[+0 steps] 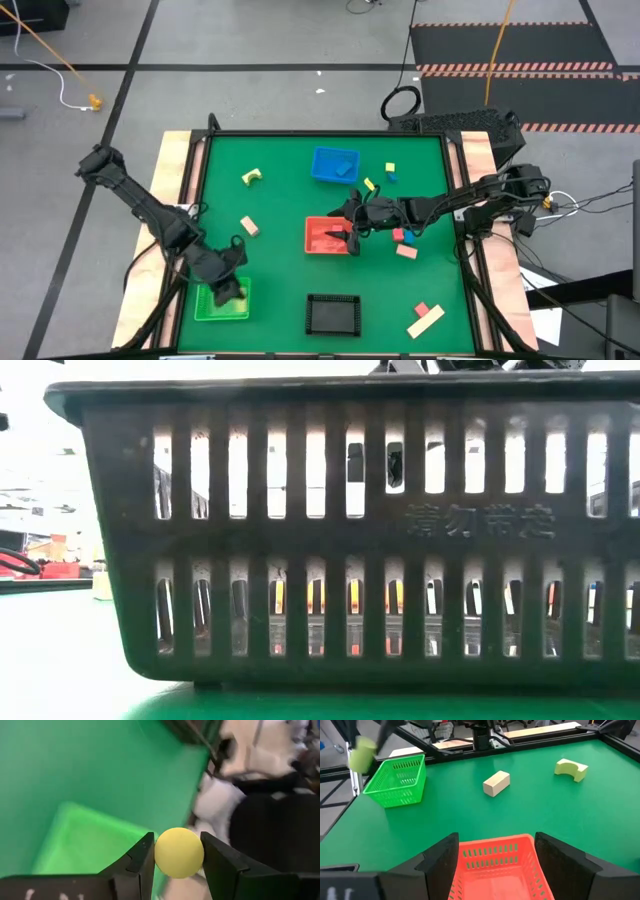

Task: Sort & place blocks by color
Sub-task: Put the bottom green block into the green bin, then put the top left brown block into the black bin

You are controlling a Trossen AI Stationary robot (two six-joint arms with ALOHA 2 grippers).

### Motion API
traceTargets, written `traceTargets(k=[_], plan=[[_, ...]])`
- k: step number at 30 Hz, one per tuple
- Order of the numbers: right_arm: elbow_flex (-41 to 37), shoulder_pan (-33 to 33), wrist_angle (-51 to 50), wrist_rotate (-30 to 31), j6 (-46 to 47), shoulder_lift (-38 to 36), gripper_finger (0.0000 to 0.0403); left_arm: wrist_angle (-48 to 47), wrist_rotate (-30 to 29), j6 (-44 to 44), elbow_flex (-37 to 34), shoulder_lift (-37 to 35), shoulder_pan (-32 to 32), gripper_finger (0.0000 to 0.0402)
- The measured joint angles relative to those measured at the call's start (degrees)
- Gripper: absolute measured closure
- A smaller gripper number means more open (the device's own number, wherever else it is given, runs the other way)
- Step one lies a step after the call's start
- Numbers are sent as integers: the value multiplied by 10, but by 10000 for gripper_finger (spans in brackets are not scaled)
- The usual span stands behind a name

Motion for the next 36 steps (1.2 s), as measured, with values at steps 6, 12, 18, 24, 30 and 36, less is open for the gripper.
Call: traceTargets(k=[6, 12, 18, 24, 30, 36], plan=[[0, 0, 1, 0, -1, 0, 149, -60, 15, -106, 0, 1, -56, 271], [0, 0, 1, 0, -2, 0, 149, -172, 16, -177, 0, 21, -77, 270], [0, 0, 0, 0, 0, 0, 149, -168, 15, -194, 0, 21, -76, 214], [0, 0, -9, 0, 0, 0, 149, -169, 14, -194, 0, 20, -76, 201], [0, -8, -13, 2, 13, -4, 149, -150, -2, -184, 0, 18, -58, 222], [0, -28, -63, 0, 56, -43, 149, -73, -20, -111, 0, 12, -24, 244]])
